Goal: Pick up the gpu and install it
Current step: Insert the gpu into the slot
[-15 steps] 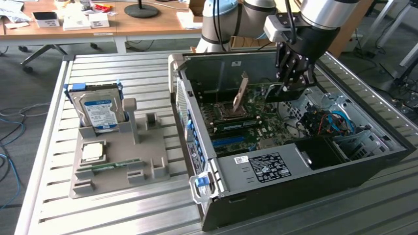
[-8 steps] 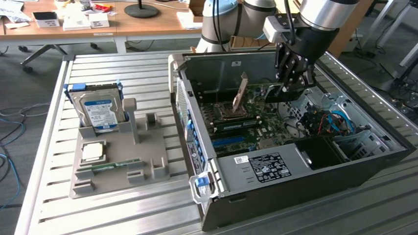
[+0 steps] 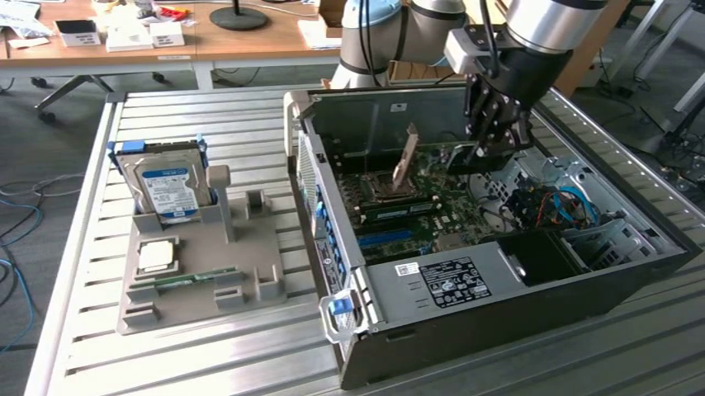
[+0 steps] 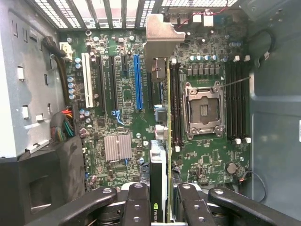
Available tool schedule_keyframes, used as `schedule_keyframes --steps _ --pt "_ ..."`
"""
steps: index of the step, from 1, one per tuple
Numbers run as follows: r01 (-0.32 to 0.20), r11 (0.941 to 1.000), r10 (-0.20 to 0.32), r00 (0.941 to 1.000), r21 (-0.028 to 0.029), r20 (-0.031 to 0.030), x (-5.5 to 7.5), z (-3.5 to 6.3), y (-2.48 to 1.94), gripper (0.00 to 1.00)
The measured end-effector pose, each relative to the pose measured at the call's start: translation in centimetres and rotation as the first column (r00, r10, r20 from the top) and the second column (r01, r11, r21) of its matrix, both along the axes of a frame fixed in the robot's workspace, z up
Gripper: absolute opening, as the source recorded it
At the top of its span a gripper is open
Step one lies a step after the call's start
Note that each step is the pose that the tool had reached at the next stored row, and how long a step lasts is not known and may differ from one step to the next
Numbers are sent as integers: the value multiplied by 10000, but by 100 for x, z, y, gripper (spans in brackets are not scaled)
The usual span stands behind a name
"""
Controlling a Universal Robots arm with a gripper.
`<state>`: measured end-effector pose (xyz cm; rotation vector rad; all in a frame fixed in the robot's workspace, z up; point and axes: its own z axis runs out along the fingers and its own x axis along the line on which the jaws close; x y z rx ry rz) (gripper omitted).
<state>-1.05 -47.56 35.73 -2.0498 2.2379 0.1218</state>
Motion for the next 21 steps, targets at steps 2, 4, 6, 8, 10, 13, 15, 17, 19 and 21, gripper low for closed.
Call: schedule_keyframes --steps 2,4,6,8,10,13,15,17,19,21 --pt "0 10000 0 10000 0 0 1 -1 -10 27" --pt "0 10000 0 10000 -4 0 0 -1 -20 27" --pt "0 10000 0 10000 -7 -1 -1 -1 -30 27" --pt "0 10000 0 10000 -9 0 -5 -1 -38 27" --pt "0 10000 0 10000 -11 0 -15 -2 -40 27" --pt "-1 10000 1 10000 -16 -1 -28 -2 -41 27" --pt "-2 10000 2 10000 -16 -1 -28 -2 -41 27" --pt "-1 10000 1 10000 -16 -1 -29 -2 -41 27" --pt "-1 10000 1 10000 -24 0 -29 -3 -40 27" --pt "-1 9999 1 10000 -120 -33 -29 -3 -40 27"
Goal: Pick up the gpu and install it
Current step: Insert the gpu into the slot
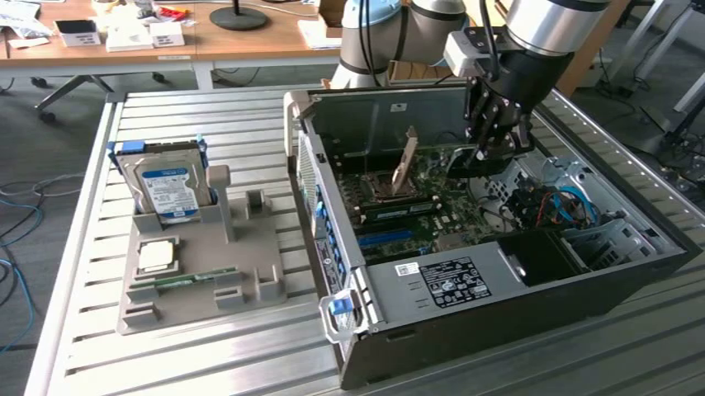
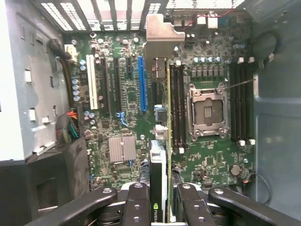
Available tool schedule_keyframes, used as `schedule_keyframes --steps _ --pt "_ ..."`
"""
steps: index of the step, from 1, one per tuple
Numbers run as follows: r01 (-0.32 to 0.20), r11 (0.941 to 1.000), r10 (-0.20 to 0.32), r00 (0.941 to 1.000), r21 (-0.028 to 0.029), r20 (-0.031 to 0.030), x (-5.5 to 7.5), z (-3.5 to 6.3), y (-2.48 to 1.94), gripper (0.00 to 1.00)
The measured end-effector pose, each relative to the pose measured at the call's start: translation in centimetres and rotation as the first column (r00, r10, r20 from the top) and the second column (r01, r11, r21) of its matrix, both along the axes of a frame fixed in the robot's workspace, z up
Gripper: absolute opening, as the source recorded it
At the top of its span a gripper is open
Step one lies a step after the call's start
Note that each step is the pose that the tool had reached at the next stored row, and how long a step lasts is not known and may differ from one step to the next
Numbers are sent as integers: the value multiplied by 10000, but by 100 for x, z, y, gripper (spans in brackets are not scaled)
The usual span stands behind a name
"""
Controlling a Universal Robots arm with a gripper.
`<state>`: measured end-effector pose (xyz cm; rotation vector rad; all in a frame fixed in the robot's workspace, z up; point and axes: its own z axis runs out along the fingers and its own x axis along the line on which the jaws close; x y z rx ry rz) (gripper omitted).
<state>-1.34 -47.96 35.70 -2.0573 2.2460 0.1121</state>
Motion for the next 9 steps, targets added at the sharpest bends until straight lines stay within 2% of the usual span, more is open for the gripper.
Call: schedule_keyframes --steps 2,3,7,9 --pt "-7 9999 6 10000 -125 -53 -1 0 0 27" --pt "-12 9999 11 10000 -168 -64 -1 0 0 27" --pt "-89 9998 88 9999 -170 -65 0 -7 0 27" --pt "-293 9994 292 9996 -193 -65 0 -11 0 27"
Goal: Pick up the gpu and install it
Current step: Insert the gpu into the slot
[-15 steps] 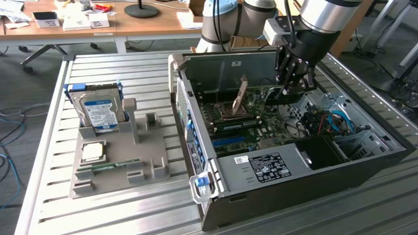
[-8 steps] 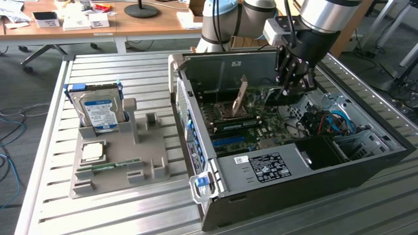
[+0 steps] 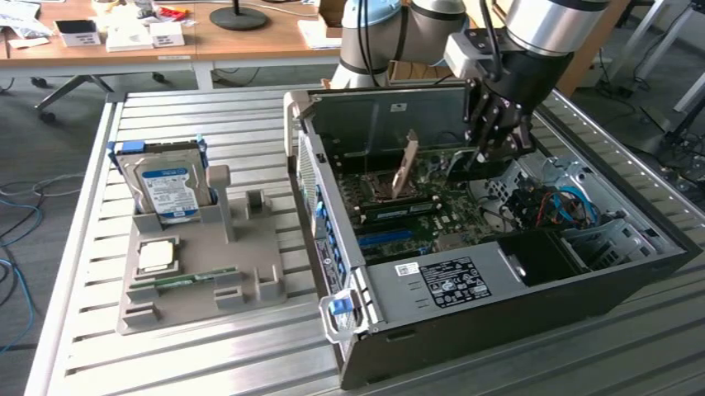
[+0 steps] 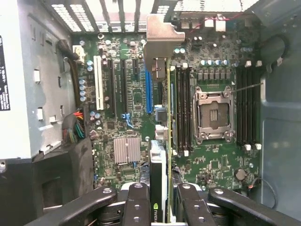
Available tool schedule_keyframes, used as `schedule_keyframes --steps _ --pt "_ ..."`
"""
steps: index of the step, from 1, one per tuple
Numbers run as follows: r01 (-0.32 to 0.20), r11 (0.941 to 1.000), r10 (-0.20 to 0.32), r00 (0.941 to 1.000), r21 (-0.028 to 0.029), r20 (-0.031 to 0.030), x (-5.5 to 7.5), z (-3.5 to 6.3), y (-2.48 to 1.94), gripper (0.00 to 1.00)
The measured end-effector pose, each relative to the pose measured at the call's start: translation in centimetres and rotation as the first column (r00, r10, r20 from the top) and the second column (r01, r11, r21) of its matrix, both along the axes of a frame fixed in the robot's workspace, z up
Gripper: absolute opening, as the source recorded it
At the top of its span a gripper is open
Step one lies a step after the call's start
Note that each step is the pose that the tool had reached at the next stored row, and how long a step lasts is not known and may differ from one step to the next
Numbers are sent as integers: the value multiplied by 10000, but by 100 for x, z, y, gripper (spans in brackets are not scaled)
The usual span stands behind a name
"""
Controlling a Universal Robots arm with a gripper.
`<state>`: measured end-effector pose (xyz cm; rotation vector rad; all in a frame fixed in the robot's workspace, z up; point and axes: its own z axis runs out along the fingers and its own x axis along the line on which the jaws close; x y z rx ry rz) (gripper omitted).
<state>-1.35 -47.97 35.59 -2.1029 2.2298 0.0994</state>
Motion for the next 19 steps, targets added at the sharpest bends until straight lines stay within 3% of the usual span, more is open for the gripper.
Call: schedule_keyframes --steps 8,13,19 --pt "-243 9997 243 9997 -17 0 -4 -6 1 27" --pt "-241 9997 241 9997 -96 -2 -93 -33 17 27" --pt "-243 9996 243 9997 -138 -3 -127 -99 29 27"
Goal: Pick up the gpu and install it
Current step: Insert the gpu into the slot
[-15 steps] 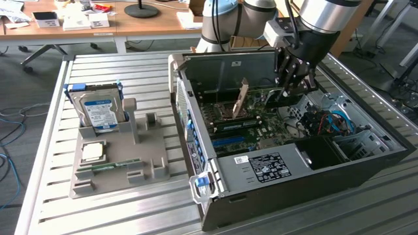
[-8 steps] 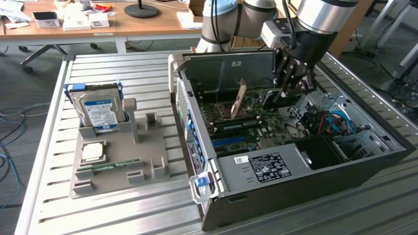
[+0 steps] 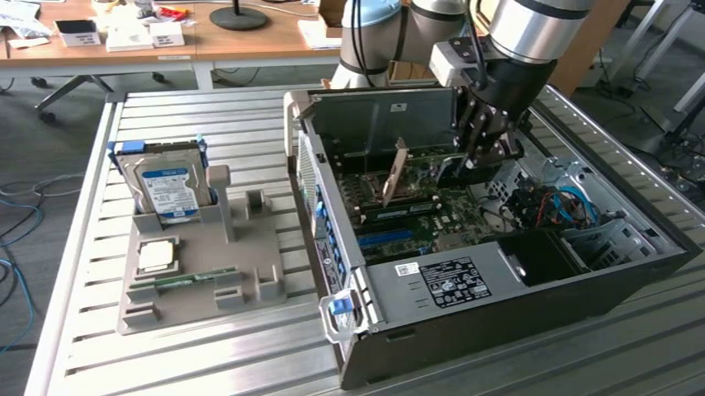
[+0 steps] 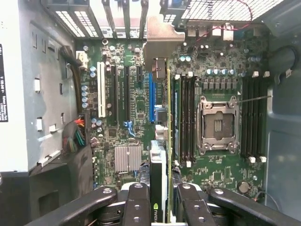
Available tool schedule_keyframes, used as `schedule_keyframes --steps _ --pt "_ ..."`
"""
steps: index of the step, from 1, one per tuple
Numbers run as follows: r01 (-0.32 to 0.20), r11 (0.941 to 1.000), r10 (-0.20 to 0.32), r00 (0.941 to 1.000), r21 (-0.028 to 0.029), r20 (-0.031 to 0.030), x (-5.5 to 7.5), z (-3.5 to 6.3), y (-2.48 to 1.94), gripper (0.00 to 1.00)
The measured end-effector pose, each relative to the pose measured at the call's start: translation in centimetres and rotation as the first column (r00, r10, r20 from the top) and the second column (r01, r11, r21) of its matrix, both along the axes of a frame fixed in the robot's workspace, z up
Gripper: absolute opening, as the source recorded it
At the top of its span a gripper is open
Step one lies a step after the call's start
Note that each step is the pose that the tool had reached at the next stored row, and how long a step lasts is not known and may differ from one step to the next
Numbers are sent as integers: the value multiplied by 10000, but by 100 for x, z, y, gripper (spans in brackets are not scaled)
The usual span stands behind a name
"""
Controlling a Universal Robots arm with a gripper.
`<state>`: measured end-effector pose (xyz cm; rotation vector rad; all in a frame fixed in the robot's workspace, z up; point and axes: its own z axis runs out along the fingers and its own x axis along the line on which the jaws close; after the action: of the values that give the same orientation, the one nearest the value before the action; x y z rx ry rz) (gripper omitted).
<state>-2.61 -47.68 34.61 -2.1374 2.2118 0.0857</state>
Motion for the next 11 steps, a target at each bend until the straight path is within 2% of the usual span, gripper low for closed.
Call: schedule_keyframes --steps 6,11 --pt "1 10000 -1 10000 -13 -1 -3 -34 3 27" --pt "2 10000 -2 10000 -16 0 -31 -57 27 27"
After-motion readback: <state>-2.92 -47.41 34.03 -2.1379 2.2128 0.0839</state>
